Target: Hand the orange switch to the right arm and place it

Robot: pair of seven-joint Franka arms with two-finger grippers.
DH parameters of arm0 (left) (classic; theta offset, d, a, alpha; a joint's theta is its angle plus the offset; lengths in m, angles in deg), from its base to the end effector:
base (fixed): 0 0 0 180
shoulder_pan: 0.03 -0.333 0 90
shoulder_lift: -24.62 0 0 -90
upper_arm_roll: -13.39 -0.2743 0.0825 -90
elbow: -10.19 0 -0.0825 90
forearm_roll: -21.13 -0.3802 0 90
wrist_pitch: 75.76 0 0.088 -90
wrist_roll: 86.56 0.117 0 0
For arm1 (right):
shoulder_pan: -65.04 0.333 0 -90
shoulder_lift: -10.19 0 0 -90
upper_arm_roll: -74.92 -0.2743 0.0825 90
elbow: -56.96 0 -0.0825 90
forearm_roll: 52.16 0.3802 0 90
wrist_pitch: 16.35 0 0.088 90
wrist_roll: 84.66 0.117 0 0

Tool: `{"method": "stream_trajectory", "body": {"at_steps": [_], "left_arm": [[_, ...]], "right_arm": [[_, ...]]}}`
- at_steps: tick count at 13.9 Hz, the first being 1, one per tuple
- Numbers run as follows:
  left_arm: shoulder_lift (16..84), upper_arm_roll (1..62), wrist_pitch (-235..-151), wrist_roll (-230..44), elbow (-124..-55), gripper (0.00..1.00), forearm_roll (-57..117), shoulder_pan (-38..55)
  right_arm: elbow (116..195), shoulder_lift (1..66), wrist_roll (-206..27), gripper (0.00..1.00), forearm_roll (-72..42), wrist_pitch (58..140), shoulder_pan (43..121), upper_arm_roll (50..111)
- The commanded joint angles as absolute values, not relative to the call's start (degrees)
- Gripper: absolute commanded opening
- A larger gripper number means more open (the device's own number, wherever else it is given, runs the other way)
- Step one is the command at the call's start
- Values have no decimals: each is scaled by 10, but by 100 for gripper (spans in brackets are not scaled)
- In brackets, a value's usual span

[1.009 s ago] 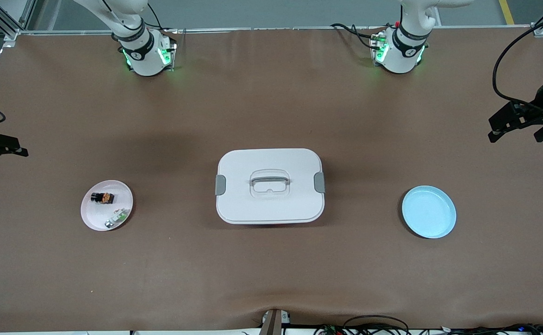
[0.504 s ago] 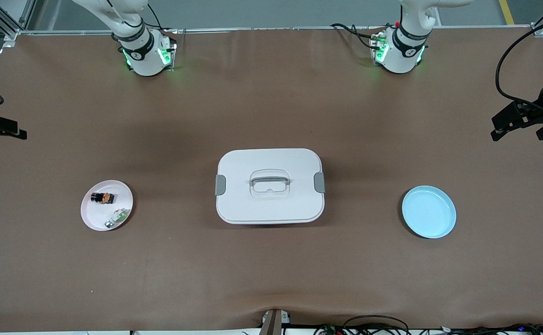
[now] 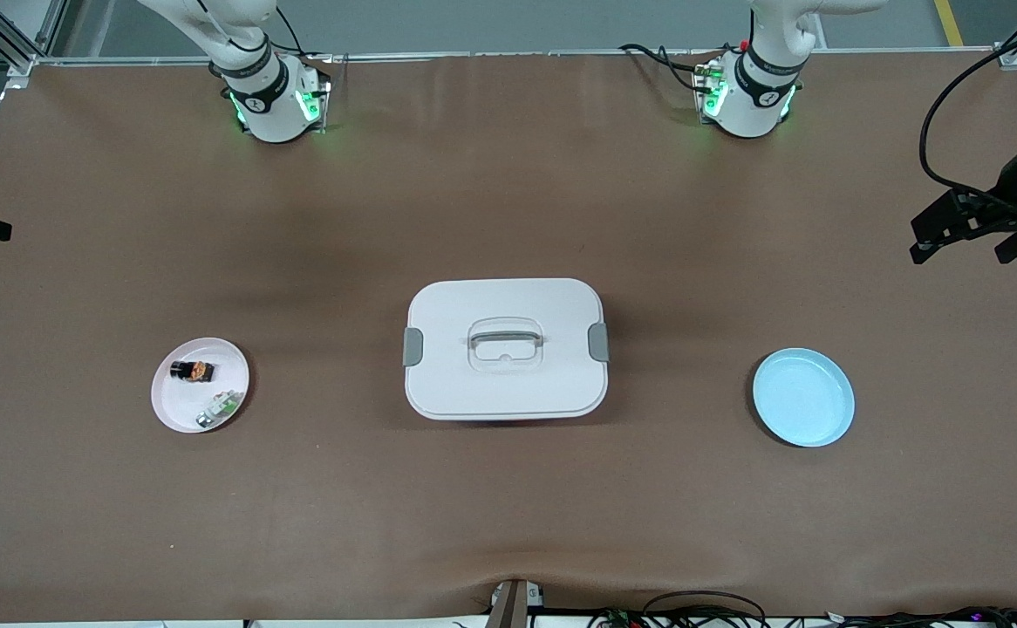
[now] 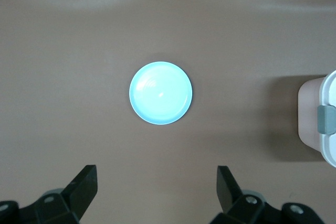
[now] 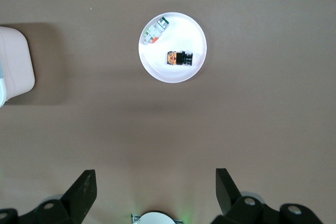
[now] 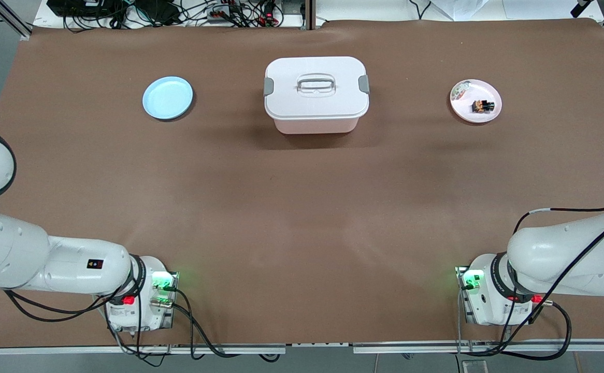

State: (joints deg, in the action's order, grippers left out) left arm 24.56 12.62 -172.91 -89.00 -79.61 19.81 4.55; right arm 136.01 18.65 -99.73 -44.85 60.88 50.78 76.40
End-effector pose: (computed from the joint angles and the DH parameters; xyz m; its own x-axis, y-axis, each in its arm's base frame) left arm 0.5633 -0.0351 0.5870 0.9912 -0.0262 0.1298 -0.0241 -0.9996 -0.0175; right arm 0.5476 -0.1356 0.5613 0.9902 0.0168 -0.1386 -0.0064 -0.9863 -0.1651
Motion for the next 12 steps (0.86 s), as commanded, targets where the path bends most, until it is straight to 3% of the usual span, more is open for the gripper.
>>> {"method": "stream_trajectory", "body": {"at_steps": [1,7,12], "left_arm": [[251,129,-1719,-893,-783,100,199,45],[252,130,-1719,-893,-781,100,199,46],[252,133,-1719,-893,-781,100,200,45]], "right_arm": [[1352,181,-991,100,-449,584,526,753],[1361,156,-982,100,-515,618,580,749],[1383,142,-978,100,-508,643,580,753]]}}
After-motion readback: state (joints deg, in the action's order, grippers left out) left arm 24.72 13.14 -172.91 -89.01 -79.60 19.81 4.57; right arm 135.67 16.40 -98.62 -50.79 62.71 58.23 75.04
